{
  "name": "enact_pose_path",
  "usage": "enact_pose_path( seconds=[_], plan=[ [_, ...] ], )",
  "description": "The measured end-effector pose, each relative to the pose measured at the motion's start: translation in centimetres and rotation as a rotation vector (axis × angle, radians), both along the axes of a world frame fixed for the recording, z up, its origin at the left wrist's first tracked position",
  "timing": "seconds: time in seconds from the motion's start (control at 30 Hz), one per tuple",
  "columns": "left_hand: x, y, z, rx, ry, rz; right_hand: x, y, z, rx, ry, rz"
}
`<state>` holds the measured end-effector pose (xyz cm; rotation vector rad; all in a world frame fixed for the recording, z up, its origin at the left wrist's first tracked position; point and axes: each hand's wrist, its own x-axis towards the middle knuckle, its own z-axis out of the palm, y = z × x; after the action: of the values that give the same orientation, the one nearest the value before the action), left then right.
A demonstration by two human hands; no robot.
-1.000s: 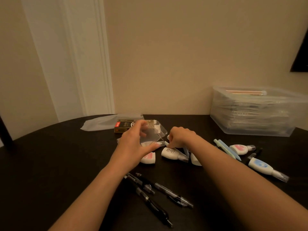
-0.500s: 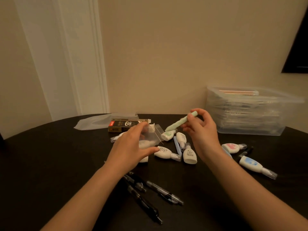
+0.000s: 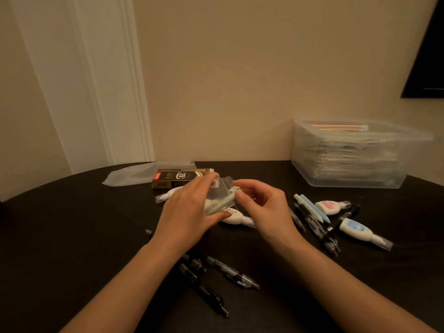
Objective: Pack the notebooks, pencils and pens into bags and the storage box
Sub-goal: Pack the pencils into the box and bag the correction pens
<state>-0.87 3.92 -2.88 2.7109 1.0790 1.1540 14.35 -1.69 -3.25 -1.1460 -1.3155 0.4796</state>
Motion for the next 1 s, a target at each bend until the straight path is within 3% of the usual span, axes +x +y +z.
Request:
enact_pose_path(
  seconds=[0.13,0.4,0.57,0.87,1.0],
  plan=[
    [0.2,0.2,-0.3,0.106,0.041,0.043,0.1,0.0,-0.4,-0.022,-0.01,-0.004],
    [-0.2,0.4,-0.2,0.05,0.035,0.068,0.3,0.1,-0.5,-0.089,-0.131,0.094],
    [-0.1,0.3,0.1,0.057,0.014,0.081,2.7,1.1,0.7,-0.14,-0.247,-0.131],
    [-0.1,0.4,0.0,0.049,0.026,0.066,4.2,6.9,1.2,-0.751,-0.963,-0.324],
    [0.2,0.4,-0.3,0.055,0.017,0.064,3.8,8.3,1.3,-0.879,-1.063,-0.347]
  ],
)
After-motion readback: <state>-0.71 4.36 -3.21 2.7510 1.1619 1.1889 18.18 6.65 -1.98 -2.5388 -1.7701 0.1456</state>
